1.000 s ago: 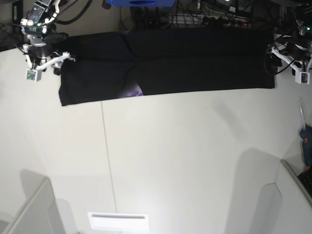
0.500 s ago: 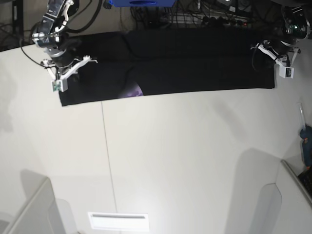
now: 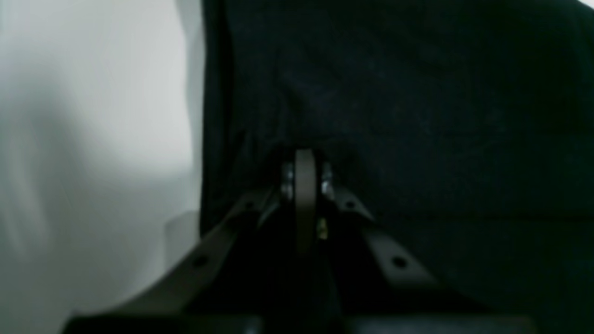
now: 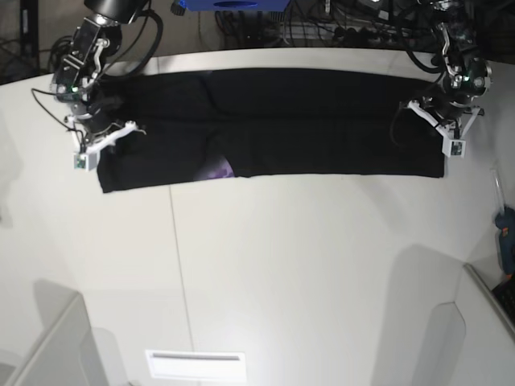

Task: Fold the T-shirt properly
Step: 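Grasp the strip's edge with both grippers and slide it across the table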

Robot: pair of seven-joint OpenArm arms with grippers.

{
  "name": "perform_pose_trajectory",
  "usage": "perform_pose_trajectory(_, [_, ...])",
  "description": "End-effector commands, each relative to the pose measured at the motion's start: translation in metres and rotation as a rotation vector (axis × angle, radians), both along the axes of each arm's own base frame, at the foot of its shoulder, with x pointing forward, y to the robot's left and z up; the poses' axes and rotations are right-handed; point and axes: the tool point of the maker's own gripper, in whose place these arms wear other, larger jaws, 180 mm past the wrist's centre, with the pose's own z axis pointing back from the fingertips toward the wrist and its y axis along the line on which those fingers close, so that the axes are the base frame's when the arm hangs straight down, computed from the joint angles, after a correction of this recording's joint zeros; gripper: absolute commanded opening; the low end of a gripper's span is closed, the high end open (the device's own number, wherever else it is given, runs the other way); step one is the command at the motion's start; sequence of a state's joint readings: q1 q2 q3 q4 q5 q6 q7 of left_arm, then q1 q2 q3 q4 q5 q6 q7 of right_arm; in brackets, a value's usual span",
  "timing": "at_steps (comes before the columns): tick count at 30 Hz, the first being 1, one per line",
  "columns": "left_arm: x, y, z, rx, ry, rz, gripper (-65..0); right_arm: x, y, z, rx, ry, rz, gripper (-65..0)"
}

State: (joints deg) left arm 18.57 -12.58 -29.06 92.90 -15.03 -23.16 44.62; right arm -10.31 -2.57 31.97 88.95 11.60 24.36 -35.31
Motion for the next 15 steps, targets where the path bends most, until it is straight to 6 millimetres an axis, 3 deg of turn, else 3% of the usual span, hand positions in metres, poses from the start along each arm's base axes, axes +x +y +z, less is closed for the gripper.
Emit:
perform_pose_trajectory(1, [-0.006,0.005,-0.004,0.027,0.048,-0.007,-65.0,0.004,-0.010,0.001,-0.025,0.004,-0.025,-65.0])
perform_pose_trajectory(9, [0.038,0.008,0.019,0.064,-0.042,-0.017,-65.0,0.043,-0.027,0.006,-0.011,-0.027,-0.103,-65.0])
perform_pose_trajectory(15, [0.055,0.010,0.031,0.065,-0.055,-0.007,-65.0,0.059,-0.029,0.018,-0.012,-0.060,-0.129,-65.0])
